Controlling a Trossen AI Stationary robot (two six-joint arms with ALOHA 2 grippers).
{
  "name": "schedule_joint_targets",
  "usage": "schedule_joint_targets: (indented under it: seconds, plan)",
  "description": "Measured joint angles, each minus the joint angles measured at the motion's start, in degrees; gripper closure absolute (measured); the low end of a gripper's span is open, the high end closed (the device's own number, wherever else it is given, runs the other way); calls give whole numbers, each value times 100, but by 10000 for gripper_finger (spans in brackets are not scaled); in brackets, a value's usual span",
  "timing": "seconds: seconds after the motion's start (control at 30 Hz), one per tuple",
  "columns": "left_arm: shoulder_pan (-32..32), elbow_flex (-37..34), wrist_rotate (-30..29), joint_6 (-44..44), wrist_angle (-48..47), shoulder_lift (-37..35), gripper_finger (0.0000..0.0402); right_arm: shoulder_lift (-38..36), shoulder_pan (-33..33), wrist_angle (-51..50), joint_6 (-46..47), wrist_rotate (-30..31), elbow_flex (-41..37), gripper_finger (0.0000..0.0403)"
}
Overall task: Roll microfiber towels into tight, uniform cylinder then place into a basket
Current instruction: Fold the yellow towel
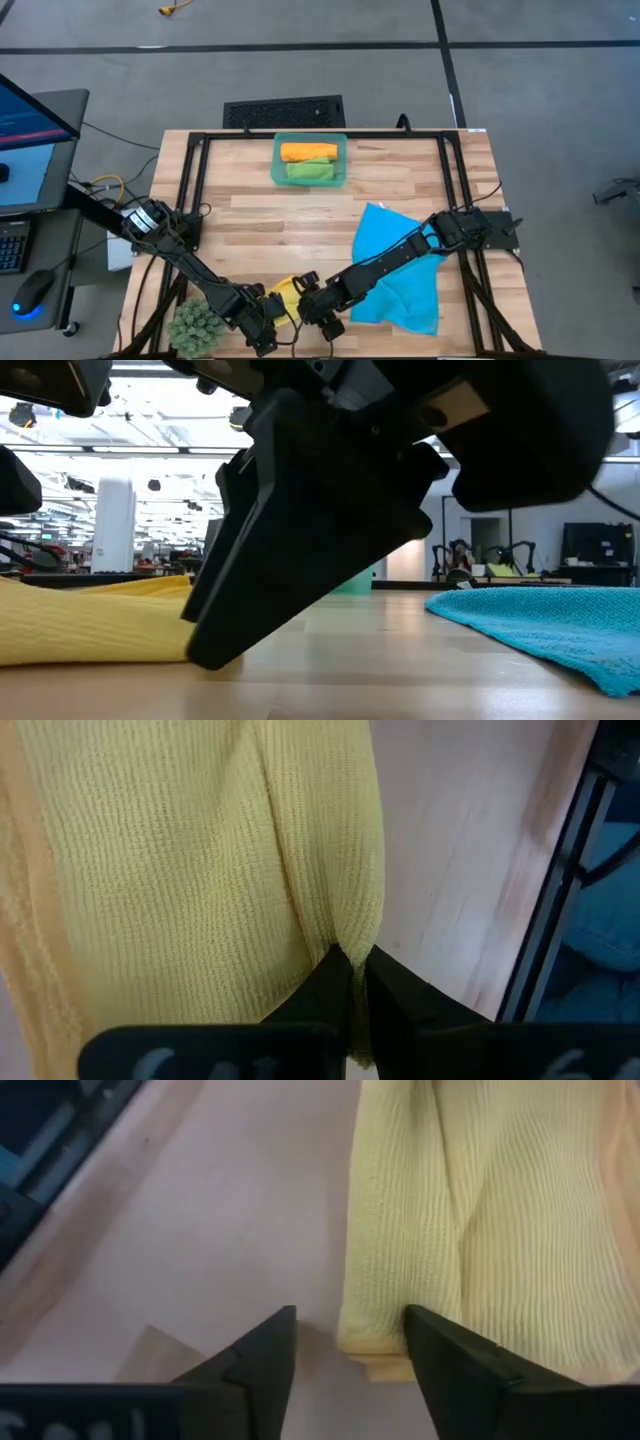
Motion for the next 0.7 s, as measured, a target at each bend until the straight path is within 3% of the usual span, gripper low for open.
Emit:
schedule_joint_targets:
  seconds: [0.33,0.43,0.7]
  plan:
    - [-13,0,-21,18,-1,-19,391,17,0,-94,-328,438,98,186]
    - [-11,0,-76,64,7,-20,391,11,9,153,-210,826,-87,194]
    - [-11,0,-108,125,14,-20,391,17,-7,577,-78,1113,-223,232]
